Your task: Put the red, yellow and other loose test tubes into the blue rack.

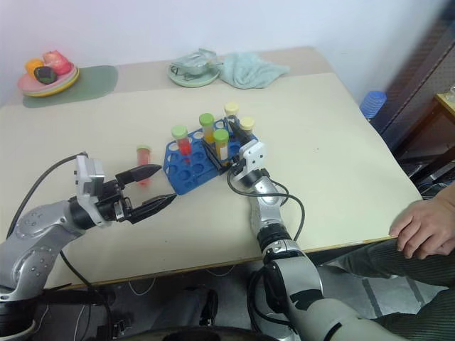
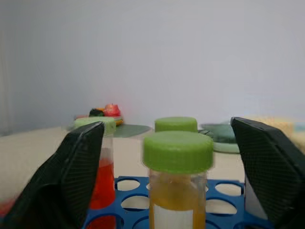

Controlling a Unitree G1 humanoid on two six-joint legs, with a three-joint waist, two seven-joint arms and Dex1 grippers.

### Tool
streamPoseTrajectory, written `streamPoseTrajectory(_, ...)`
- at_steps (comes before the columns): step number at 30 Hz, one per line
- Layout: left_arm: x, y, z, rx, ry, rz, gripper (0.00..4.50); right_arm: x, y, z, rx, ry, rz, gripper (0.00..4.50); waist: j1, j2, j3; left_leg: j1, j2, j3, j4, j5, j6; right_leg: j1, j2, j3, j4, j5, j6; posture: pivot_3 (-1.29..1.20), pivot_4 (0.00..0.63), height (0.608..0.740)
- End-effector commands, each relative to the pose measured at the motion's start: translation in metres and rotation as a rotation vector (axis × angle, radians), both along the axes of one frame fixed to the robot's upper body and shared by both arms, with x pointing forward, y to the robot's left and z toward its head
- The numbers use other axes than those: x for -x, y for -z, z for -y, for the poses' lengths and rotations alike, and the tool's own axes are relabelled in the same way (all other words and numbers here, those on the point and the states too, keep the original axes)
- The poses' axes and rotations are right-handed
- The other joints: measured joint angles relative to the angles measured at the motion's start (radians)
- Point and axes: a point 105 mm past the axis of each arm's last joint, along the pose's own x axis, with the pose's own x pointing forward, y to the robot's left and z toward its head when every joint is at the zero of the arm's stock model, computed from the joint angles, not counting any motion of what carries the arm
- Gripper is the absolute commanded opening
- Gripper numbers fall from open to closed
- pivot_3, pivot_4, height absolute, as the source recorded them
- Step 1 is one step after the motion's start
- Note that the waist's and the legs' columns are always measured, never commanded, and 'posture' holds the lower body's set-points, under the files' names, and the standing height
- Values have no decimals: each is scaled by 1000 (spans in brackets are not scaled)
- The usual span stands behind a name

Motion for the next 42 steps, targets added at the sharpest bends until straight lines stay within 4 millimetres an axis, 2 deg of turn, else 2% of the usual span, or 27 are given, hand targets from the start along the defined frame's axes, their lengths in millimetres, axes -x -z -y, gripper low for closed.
streamPoseTrajectory(1, -5, -20, -10, 74, -83, 56, 4500, 5, -10, 13, 74, 36, 64, 4445, 2, 0, 0, -1, 0, 0, 0, 0, 0, -1, 0, 0, 0, 0, 0, 0, 150, 740)
streamPoseTrajectory(3, -15, -25, -23, 126, -216, 64, 4500, 12, -15, 27, 152, 21, 74, 4445, 7, 0, 0, -2, 0, 0, 0, 0, 0, -1, -1, 0, -1, 0, 0, 0, 150, 740)
streamPoseTrajectory(6, -25, -29, -41, 115, -410, 73, 4500, 27, -19, 51, 266, -31, 23, 4445, 19, 0, 1, -3, 0, 0, 1, 0, 0, -2, -1, 0, -1, 0, 0, 0, 150, 740)
streamPoseTrajectory(9, -36, -37, -58, 91, -593, 77, 4500, 47, -25, 80, 387, -68, -84, 4445, 28, 1, 1, -3, 0, 0, 1, 0, 0, -2, -1, 1, -2, 0, 0, 0, 150, 740)
streamPoseTrajectory(12, -51, -48, -69, 119, -720, 25, 4500, 67, -46, 101, 490, -136, -185, 4445, 35, -1, 2, -4, 0, 0, 2, 0, 1, -1, -1, 0, -2, 0, 0, 0, 150, 740)
streamPoseTrajectory(15, -72, -43, -84, 46, -905, -136, 4500, 74, -71, 110, 566, -174, -236, 4445, 31, -3, 3, -4, 0, 0, 2, -3, 5, 0, -2, -1, -3, 0, 1, 0, 150, 740)
streamPoseTrajectory(16, -82, -41, -87, 40, -950, -230, 4500, 75, -81, 110, 602, -197, -241, 4445, 30, -4, 3, -3, 0, -1, 2, -4, 6, 0, -1, -1, -3, 0, 1, 0, 150, 740)
streamPoseTrajectory(18, -104, -43, -72, -6, -905, -419, 4500, 71, -106, 99, 655, -254, -225, 4445, 29, -8, 6, -3, 0, 0, 3, -4, 6, 0, -1, -2, -2, 0, 1, 0, 150, 740)
streamPoseTrajectory(21, -118, -43, -66, -47, -915, -589, 4500, 69, -119, 85, 695, -307, -191, 4445, 29, -11, 6, -4, 0, -1, 3, 1, -1, 0, -1, -4, -2, 0, 1, 0, 150, 740)
streamPoseTrajectory(27, -135, -18, -67, -112, -1017, -838, 4500, 61, -122, 71, 726, -337, -161, 4445, 32, -11, 6, -10, -1, -1, 1, -2, 0, -7, -3, -4, -2, 0, 1, 0, 150, 740)
streamPoseTrajectory(31, -136, -7, -69, -157, -1056, -896, 4500, 61, -119, 70, 737, -340, -160, 4445, 42, -11, 6, -20, -2, -1, 5, -1, -1, -16, -4, -5, -1, 0, 1, 0, 150, 740)
streamPoseTrajectory(33, -137, -1, -66, -173, -1060, -921, 4500, 61, -118, 71, 733, -337, -160, 4445, 49, -11, 6, -20, -2, -1, 5, -1, -2, -16, -4, -5, 0, 0, 1, 0, 150, 740)
streamPoseTrajectory(42, -144, 2, -43, -185, -1014, -978, 4500, 60, -114, 73, 724, -322, -160, 4445, 52, -12, 6, -20, -2, -1, 5, 0, -2, -16, -4, -5, 0, 0, 1, 0, 150, 740)
